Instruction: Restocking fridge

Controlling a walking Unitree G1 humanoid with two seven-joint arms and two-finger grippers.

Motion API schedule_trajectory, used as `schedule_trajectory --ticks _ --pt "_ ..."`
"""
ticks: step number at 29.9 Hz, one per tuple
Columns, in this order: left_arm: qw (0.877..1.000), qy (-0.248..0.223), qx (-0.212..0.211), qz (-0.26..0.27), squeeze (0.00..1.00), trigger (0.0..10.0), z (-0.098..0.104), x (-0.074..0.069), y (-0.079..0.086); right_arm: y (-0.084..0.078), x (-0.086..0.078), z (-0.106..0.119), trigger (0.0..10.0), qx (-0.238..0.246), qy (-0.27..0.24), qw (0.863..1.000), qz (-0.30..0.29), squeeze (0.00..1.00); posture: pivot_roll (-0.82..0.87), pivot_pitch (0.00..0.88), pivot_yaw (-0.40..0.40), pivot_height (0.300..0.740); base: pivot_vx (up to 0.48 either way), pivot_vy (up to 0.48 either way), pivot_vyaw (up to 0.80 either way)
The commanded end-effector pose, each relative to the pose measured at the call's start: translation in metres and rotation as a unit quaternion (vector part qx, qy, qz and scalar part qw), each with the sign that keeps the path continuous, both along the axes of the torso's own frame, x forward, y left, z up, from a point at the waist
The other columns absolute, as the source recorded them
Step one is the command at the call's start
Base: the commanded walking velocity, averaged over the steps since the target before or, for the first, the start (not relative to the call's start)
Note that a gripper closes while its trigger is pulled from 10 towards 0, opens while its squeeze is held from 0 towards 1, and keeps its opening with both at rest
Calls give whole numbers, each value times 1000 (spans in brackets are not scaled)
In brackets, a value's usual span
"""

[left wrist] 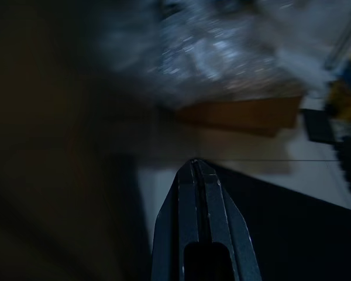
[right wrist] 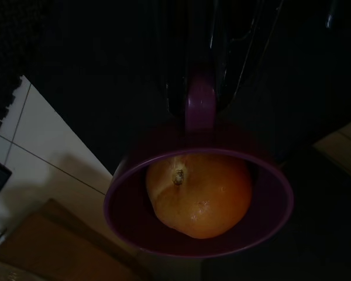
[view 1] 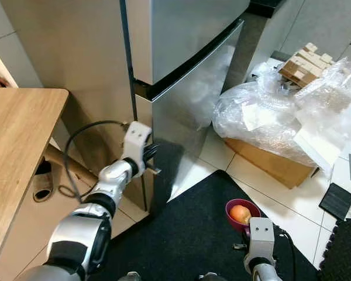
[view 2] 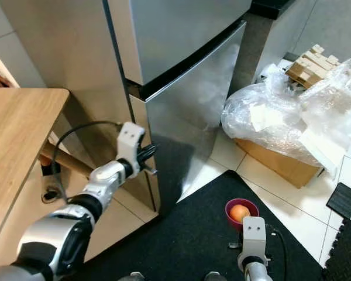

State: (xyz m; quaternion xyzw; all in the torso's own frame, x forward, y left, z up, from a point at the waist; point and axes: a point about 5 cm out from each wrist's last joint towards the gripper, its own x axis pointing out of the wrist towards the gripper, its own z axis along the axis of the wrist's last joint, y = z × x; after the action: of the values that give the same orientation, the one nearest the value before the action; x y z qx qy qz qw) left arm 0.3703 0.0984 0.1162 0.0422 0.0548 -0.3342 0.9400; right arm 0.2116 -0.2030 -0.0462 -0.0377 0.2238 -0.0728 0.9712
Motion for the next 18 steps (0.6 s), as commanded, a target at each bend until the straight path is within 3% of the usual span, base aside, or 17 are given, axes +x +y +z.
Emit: schedule_trajectory --ticks 1,4,8,10,11,12,14,15,16,17,18 --pt "1000 2 8 -20 0 10000 -3 -3 -10 -7 -3 1 10000 -4 -10 1000 -13 0 -122 171 -3 731 0 0 0" --pt "1000 -2 13 -16 0 10000 0 -1 -12 -7 -3 1 10000 -4 -11 1000 -13 0 -122 171 -1 731 0 0 0" --pt "999 8 52 -2 0 10000 -4 0 -9 -7 -4 1 10000 -4 -11 1000 -15 0 -122 171 2 731 0 0 0" --pt "978 73 186 -65 0 10000 -37 -15 1 -7 -5 0 10000 -4 -9 1000 -15 0 -120 171 0 731 0 0 0" --pt "967 87 223 -86 0 10000 -46 -21 4 -7 -5 0 10000 -4 -9 1000 -14 0 -119 170 -1 731 0 0 0" --pt "967 87 223 -86 0 10000 -46 -21 4 -7 -5 0 10000 -4 -9 1000 -14 0 -119 170 -1 731 0 0 0" --pt "932 127 320 -109 0 10000 -66 -32 26 -7 -6 0 10000 -4 -8 1000 -13 0 -117 171 -3 731 0 0 0" --pt "932 127 320 -109 0 10000 -66 -32 26 -7 -6 0 10000 -4 -8 1000 -13 0 -117 171 -3 731 0 0 0" --pt "929 136 334 -83 0 10000 -69 -32 36 -7 -6 0 10000 -3 -7 1000 -13 0 -117 171 -4 731 0 0 0" --pt "938 136 317 -21 0 10000 -66 -27 47 -7 -6 0 10000 -3 -7 1000 -13 0 -116 171 -6 731 0 0 0" --pt "938 136 317 -21 0 10000 -66 -27 47 -7 -6 0 10000 -3 -7 1000 -13 0 -116 171 -6 731 0 0 0"
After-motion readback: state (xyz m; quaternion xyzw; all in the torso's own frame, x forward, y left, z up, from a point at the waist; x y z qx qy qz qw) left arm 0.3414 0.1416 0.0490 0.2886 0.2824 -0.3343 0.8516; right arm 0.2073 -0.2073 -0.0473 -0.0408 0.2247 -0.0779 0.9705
